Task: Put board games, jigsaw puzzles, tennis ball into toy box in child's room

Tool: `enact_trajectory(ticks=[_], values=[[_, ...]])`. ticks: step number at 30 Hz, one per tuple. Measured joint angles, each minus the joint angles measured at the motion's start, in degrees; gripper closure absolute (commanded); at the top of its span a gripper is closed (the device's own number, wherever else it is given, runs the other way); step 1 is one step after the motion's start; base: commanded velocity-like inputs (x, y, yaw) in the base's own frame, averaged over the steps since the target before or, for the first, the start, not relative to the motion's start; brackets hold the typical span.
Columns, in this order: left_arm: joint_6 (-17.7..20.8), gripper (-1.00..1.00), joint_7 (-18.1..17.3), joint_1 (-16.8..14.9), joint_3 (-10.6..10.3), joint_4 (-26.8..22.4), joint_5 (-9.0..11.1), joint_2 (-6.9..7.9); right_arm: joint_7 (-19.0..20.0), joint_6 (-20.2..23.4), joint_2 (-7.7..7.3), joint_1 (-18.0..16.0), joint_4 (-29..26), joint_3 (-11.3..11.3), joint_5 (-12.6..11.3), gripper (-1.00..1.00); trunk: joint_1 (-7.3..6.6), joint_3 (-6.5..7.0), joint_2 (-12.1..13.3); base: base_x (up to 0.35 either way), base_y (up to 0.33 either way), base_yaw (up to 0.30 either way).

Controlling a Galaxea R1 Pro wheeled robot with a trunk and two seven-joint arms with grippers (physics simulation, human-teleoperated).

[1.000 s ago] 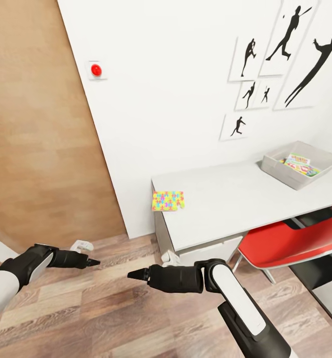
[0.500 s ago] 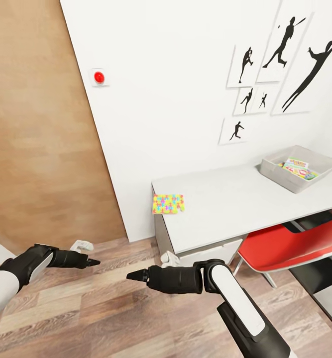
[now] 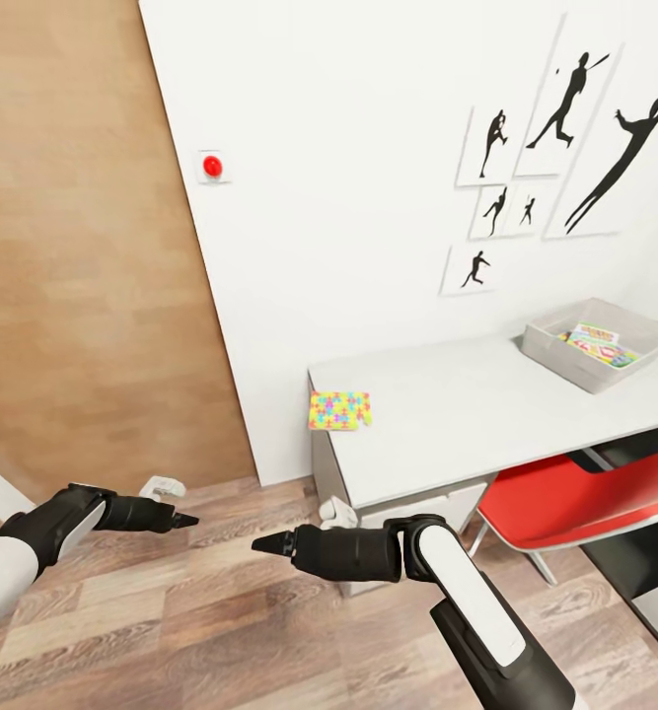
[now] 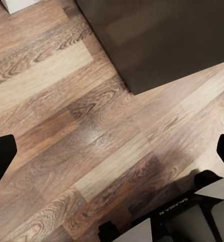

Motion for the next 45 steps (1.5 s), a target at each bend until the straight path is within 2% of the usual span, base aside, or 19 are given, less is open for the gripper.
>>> enact_trajectory(ticks=[15,35,45], values=[[0.0,-1.0,0.0,0.07,0.0,0.0,-0.02,0.0,0.0,-0.19,-0.01,0.0,0.04,0.34,0.05,-1.0,0.0,1.43,0.0,0.0,0.0,0.058],[0.0,-1.0,-0.06,0.07,0.0,0.02,0.03,-0.01,0.0,-1.0,0.03,0.01,0.11,1.24,0.05,-1.0,0.0,3.28,0.01,0.0,0.0,-0.127],[0.0,-1.0,-0.09,0.08,0.0,0.0,0.04,0.0,0.0,-1.05,0.07,0.01,0.15,1.5,0.11,-1.0,0.0,4.22,0.01,0.0,0.0,-0.021]])
